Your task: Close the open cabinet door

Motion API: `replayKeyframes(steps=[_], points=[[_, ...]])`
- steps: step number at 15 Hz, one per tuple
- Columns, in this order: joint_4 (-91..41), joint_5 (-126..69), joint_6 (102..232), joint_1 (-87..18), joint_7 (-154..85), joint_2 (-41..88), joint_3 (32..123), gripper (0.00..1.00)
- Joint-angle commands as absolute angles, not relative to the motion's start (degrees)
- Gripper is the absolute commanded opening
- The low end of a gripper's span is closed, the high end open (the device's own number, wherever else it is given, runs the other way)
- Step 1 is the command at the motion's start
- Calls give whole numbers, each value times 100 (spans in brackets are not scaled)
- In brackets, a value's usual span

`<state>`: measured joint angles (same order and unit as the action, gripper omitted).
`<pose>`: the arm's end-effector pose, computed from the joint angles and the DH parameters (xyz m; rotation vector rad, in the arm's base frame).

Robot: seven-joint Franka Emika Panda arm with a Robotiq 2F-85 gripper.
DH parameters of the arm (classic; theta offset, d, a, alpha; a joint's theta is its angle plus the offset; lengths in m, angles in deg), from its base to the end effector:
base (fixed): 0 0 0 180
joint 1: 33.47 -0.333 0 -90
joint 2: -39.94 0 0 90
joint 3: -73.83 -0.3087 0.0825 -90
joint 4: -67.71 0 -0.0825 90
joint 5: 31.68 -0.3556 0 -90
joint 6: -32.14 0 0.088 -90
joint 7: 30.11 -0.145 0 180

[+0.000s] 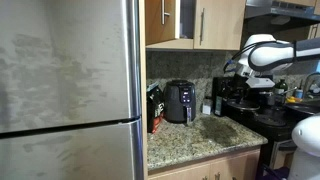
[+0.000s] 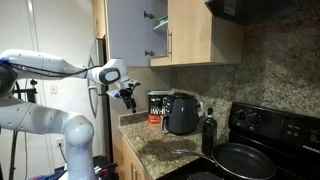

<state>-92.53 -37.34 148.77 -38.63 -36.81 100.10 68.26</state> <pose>0.2586 0.0561 0.4619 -3.0637 -0.0035 -0.4379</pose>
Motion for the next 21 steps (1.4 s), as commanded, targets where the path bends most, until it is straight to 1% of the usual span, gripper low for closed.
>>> replayKeyframes(steps=[1,3,5,6,7,11,12,18,19,21], points=[[-9289,-3748,14848,-3842,-3664,9997,6814,100],[-9015,-4297,14697,-4420,-3651,10079,6705,100],[-8742,-4684,14574,-4824,-3587,10455,6561,100],[-8618,-4753,14584,-4896,-3554,10719,6590,100],[-8790,-4630,14804,-4689,-3588,10281,6559,100],[-8604,-4732,14603,-4857,-3573,10825,6530,100],[-8621,-5132,14699,-5301,-3373,10764,6610,100],[-7407,-6605,14804,-6218,-3301,10577,5806,100],[-7817,-6434,14691,-5932,-3340,10848,5897,100],[-7661,-6494,14651,-5979,-3419,10897,5809,100]])
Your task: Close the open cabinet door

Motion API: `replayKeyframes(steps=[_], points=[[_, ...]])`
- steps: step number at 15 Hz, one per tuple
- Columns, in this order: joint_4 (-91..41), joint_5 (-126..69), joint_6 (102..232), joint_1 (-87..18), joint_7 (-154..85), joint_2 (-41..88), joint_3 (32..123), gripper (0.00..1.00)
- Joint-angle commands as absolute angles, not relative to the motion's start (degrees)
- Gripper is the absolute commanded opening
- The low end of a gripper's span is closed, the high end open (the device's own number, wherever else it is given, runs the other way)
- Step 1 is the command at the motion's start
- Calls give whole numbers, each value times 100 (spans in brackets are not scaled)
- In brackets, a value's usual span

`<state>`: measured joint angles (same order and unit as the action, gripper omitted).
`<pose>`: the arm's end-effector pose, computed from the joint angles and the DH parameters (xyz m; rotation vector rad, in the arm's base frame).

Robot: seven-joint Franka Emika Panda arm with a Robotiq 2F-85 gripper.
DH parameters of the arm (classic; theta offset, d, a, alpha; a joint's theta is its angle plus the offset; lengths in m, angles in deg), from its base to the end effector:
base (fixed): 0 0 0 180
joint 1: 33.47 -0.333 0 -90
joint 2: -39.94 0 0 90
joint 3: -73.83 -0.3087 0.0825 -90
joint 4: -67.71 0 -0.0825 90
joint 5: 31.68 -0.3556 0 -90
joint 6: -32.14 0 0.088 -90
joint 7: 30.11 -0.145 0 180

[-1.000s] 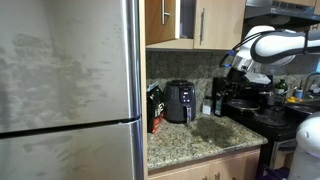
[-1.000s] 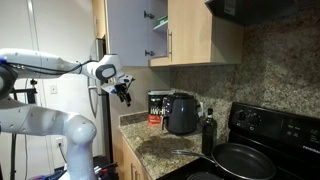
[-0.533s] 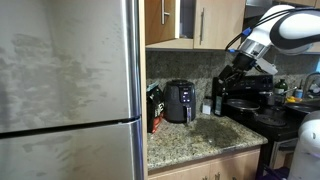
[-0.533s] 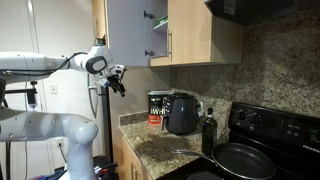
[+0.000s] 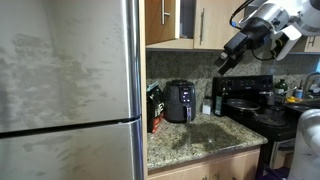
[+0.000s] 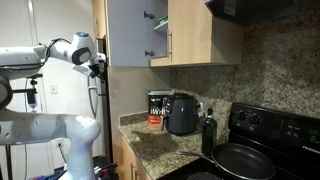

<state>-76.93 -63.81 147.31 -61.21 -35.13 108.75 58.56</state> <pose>0.1209 0.2288 0.6216 -2.4491 -0.6504 -0.6736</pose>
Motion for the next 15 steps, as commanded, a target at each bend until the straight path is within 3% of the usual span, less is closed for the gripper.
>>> replayKeyframes(steps=[1,5,10,11,15], points=[[-7702,-6490,14653,-5949,-3415,10906,5824,100],[-7408,-6792,15258,-6150,-2996,10268,5347,100],[-6836,-6651,17407,-5913,-2916,9711,4593,100],[-7293,-6558,17073,-6253,-3080,10023,4760,100],[-6943,-6345,17504,-6163,-3132,9669,4744,100]])
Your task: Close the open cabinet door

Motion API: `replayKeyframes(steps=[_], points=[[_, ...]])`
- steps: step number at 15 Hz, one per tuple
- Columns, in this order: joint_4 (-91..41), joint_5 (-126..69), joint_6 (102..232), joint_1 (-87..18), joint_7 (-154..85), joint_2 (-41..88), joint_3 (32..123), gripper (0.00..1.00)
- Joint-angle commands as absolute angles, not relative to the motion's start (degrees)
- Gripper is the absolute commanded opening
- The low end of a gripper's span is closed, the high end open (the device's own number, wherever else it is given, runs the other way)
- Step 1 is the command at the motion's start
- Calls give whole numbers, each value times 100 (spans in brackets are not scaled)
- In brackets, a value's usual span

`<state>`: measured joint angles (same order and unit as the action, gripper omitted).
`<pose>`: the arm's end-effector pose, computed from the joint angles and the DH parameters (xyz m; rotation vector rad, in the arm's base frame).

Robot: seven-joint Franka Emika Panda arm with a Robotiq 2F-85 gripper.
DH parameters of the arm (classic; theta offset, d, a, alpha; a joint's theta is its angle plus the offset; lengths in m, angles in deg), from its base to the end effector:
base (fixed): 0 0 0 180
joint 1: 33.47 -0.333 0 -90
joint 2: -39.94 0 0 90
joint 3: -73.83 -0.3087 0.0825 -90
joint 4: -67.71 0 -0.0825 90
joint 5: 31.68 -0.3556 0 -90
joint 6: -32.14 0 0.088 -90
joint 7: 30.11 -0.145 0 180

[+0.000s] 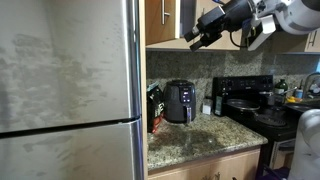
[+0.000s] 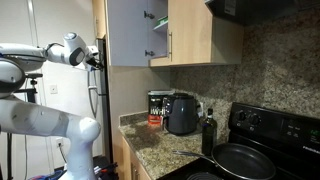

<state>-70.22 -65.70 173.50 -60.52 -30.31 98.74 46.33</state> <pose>0.1165 0.3212 0.6742 -2.2030 -0.8116 -1.1223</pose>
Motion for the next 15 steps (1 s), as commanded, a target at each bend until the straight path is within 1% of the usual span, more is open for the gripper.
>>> replayKeyframes(steps=[1,5,7,8,9,12,13,15], points=[[-6795,-6343,17718,-6176,-3144,9563,4807,100],[-5855,-6289,18512,-6111,-3334,8763,4753,100],[-5437,-6256,18597,-6236,-3490,8356,4745,100],[-5300,-6158,18651,-6122,-3643,8271,4659,100],[-5739,-6063,18556,-6255,-3624,8692,4800,100],[-5418,-5981,18597,-6259,-3733,8340,4780,100],[-5432,-5678,18578,-5971,-3804,8432,4654,100],[-5485,-5470,18934,-5981,-3879,8350,4638,100]])
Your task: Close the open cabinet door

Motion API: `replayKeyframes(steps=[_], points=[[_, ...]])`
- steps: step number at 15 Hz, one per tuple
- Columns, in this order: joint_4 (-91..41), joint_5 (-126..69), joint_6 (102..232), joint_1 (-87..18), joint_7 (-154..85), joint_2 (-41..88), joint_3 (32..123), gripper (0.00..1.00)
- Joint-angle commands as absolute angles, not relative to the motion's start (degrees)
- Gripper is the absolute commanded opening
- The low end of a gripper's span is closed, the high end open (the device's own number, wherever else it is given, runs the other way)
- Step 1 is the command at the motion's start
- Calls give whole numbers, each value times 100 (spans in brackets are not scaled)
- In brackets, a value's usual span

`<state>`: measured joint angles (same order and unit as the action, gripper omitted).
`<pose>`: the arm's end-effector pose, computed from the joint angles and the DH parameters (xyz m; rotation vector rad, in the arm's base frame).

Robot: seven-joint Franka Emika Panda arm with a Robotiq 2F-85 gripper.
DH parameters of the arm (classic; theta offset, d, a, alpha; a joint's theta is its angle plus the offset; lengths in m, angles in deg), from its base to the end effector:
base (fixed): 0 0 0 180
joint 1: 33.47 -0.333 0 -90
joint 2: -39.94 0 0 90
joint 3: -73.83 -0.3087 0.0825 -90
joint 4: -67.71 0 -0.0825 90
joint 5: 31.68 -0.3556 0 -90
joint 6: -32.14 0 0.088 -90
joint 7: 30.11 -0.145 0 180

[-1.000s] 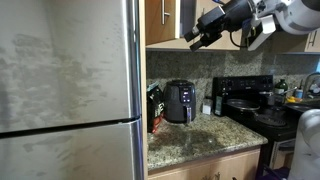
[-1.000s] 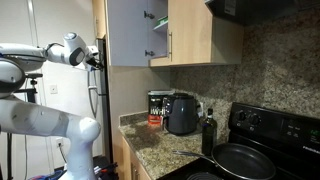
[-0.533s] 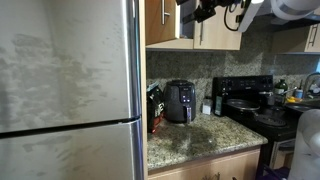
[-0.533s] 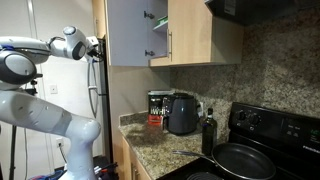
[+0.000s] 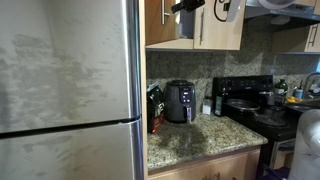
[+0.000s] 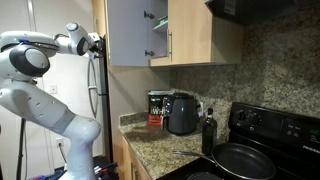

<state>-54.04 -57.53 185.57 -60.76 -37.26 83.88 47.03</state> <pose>0.1452 0.3624 0.7749 -1.9934 -0.7005 -1.2730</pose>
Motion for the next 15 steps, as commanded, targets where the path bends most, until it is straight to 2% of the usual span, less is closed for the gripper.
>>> replayKeyframes(steps=[1,7,11,15], points=[[-5539,-5377,19209,-5949,-3909,8351,4611,100],[-5588,-4961,20398,-5828,-3925,7720,4747,100],[-6009,-4431,20443,-5501,-4058,8284,4832,100],[-6636,-4218,20214,-5575,-3880,9128,5543,100]])
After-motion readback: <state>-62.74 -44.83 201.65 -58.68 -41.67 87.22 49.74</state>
